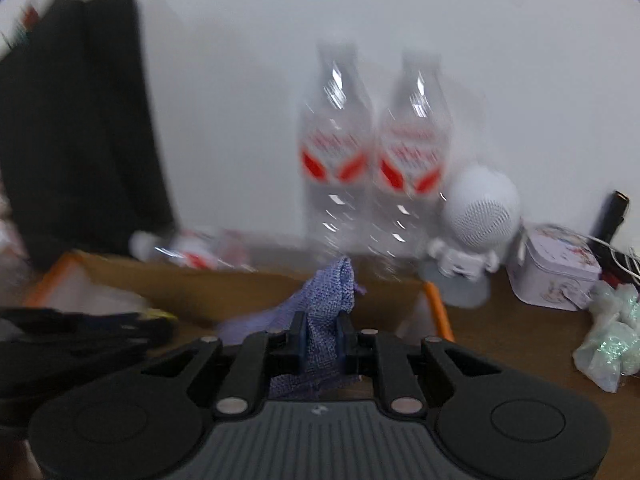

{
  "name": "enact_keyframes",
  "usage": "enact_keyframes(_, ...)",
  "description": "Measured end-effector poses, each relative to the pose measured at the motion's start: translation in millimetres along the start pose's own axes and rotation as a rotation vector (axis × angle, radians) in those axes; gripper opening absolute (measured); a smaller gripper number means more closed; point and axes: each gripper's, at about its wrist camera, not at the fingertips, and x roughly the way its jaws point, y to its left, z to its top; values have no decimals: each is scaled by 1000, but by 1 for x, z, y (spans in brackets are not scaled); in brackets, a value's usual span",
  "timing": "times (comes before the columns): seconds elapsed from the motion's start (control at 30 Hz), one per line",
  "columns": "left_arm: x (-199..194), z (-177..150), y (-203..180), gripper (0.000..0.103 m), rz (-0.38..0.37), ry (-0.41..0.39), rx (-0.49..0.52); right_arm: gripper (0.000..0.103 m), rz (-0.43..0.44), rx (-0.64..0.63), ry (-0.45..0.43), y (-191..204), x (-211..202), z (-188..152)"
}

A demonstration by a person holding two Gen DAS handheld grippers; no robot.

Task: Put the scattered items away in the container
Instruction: 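Carry the soap bar and purple bag into the cardboard box and open both tools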

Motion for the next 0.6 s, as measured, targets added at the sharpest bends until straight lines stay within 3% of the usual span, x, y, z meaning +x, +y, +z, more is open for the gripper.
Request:
enact_keyframes(0.07,8,0,1,24,-22,49,6,19,-13,24,64,-5,15,0)
enact_keyframes(0.1,5,-1,0,31,-10,39,16,22,-7,27,63,-7,15,0)
enact_keyframes(0.13,0,-1,0,47,2,17,24,32,-21,3,50,-4,11,1)
enact_keyframes(0.17,-7,0,1,54,12,0,20,52,-48,-28,42,-1,7,3)
enact_keyframes(0.23,-27,6,5,64,26,-8,7,72,-58,-68,37,5,-7,9)
enact_keyframes(0.3,-43,13,10,72,35,25,6,75,-19,-91,57,8,-22,17)
enact_keyframes(0.37,-58,18,17,83,68,66,-12,86,33,-120,122,10,-33,23)
enact_keyframes(0.43,-69,17,23,98,73,135,-30,90,100,-144,196,7,-36,26)
enact_keyframes(0.53,-85,10,31,101,32,206,-44,91,126,-86,331,-3,-39,27)
enact_keyframes(0.6,-100,4,32,103,58,213,-60,91,151,-29,391,-9,-47,23)
